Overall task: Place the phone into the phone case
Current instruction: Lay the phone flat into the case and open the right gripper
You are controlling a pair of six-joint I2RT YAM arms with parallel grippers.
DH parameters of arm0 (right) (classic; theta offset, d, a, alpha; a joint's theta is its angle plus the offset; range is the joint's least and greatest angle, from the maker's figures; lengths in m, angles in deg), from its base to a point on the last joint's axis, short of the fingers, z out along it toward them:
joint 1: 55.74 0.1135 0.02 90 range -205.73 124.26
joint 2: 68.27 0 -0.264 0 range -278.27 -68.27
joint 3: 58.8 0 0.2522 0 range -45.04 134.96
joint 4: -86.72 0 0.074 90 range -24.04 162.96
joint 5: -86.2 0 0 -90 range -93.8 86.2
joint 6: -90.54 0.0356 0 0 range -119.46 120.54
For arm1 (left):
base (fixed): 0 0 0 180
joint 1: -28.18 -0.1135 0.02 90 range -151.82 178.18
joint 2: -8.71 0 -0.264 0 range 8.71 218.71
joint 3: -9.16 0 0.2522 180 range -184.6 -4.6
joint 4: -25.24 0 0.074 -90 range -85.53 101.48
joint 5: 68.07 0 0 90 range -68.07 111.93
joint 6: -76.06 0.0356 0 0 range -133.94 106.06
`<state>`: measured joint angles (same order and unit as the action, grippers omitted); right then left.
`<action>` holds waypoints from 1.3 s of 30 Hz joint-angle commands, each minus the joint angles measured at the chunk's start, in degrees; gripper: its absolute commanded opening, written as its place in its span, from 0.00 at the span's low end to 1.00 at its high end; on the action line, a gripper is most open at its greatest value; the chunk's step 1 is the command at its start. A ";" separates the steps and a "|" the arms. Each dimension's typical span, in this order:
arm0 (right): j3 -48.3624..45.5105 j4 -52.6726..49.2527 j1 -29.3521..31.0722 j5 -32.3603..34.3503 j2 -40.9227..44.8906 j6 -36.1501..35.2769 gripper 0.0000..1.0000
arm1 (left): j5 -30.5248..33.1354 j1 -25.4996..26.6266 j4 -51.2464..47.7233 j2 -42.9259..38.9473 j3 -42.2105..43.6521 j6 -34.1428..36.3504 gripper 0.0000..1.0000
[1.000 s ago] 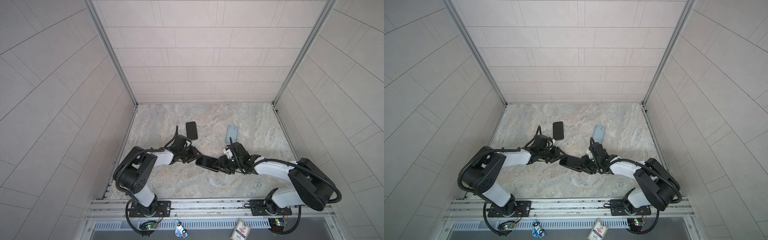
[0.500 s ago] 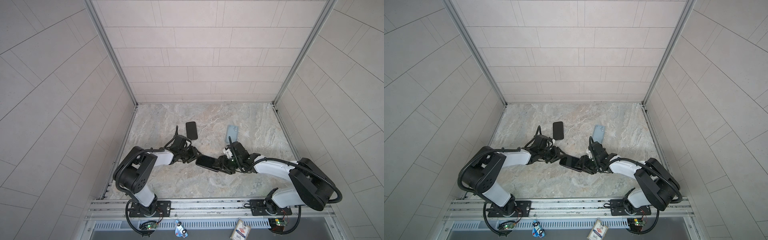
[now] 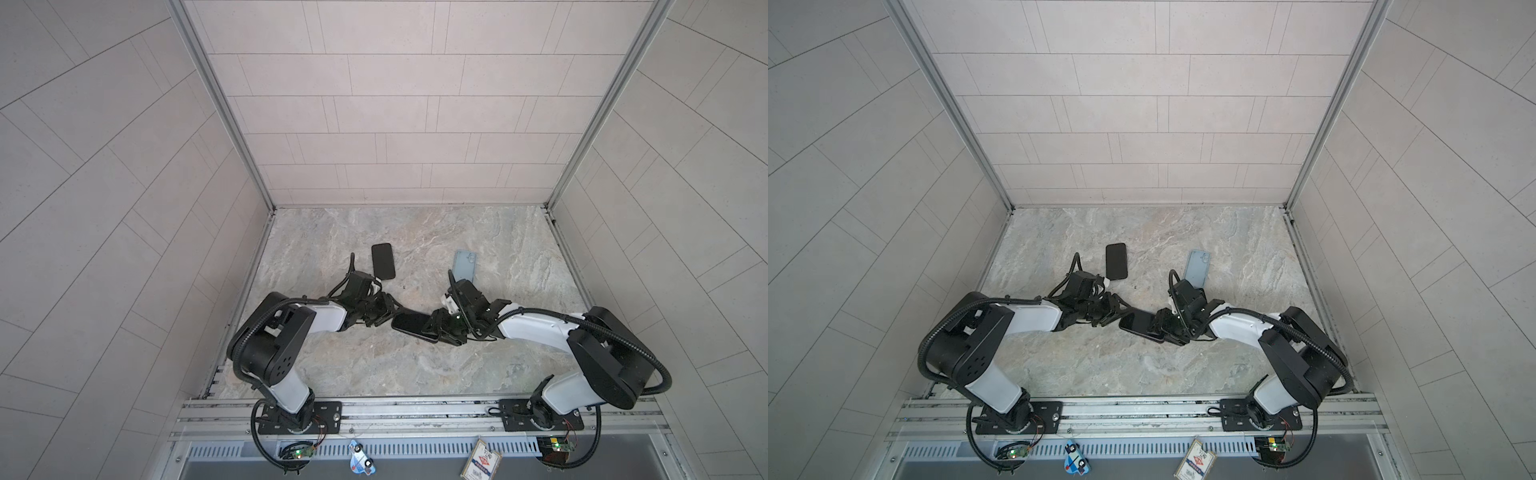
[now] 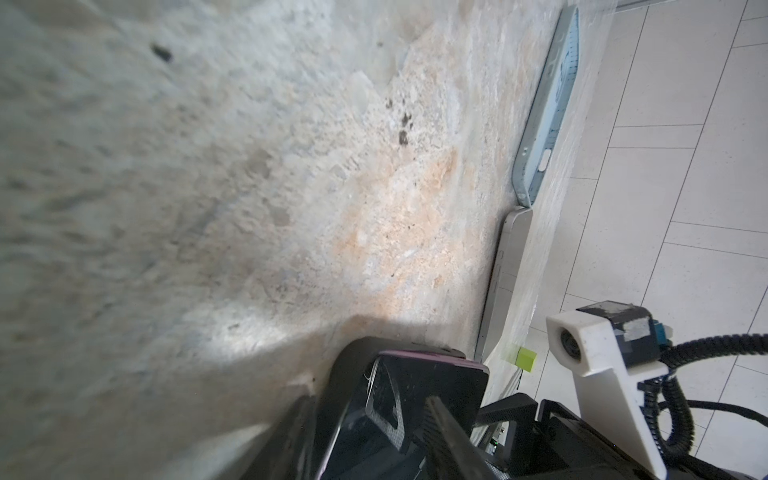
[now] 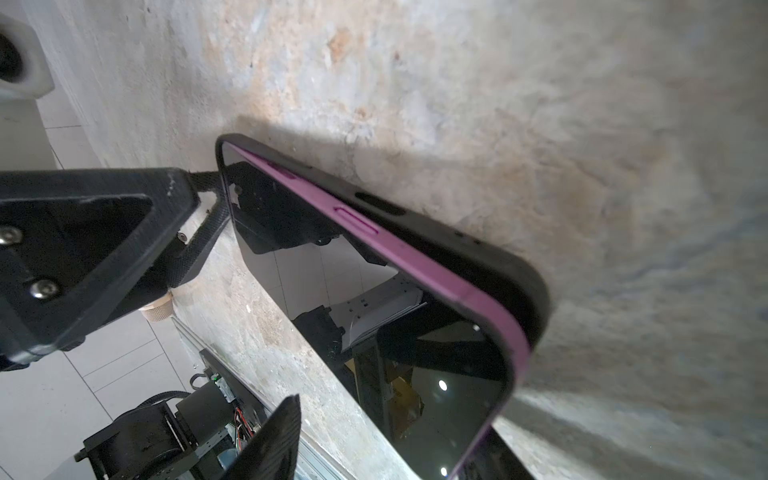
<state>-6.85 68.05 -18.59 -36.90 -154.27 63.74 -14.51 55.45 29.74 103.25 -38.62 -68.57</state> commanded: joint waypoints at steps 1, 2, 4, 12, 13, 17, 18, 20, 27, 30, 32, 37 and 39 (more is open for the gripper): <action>2.29 1.66 1.16 0.41 -1.16 -0.88 0.60 | -2.51 0.42 1.97 0.99 1.05 -1.19 0.49; 2.60 1.71 1.28 0.41 -1.44 -0.88 0.61 | -2.58 0.35 1.95 0.91 1.15 -1.20 0.49; 2.98 1.50 1.44 0.54 -1.79 -1.05 0.61 | -2.59 0.43 1.90 0.72 1.30 -1.09 0.50; 3.93 -4.25 1.46 2.91 0.32 -4.20 0.71 | -1.43 0.33 -1.20 -1.35 1.42 0.53 0.49; 4.07 -5.66 1.48 3.41 0.92 -4.84 0.73 | -1.24 0.24 -1.55 -1.51 1.33 0.66 0.49; 4.68 -9.58 1.45 5.22 2.95 -6.48 0.79 | -1.09 0.27 -1.96 -1.86 1.15 0.73 0.49; 4.75 -10.05 1.44 5.45 3.34 -6.72 0.79 | -1.08 0.24 -1.93 -1.90 1.15 0.75 0.49; 4.90 -10.96 1.40 5.92 4.07 -7.01 0.79 | -1.13 0.24 -2.04 -1.99 1.15 0.73 0.49; 5.23 -12.32 1.37 6.72 5.24 -7.48 0.79 | -1.08 0.25 -2.88 -2.70 1.20 1.07 0.50; 5.14 -12.50 1.35 6.98 5.53 -7.46 0.79 | -1.00 0.25 -2.94 -2.96 1.24 1.10 0.49; 5.02 -12.67 1.36 7.22 5.81 -7.48 0.78 | -0.96 0.23 -2.83 -3.05 1.25 1.09 0.49; 4.73 -13.36 1.43 8.26 6.67 -7.83 0.54 | -1.24 0.33 -1.64 -2.90 1.93 0.41 0.49; 4.48 -13.68 1.44 8.69 6.88 -7.86 0.46 | -1.24 0.50 -0.84 -2.65 2.33 -0.01 0.49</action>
<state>-2.35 55.77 -17.47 -30.00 -149.00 56.02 -15.30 55.36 28.27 101.78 -37.50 -68.11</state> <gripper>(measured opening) 0.474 0.495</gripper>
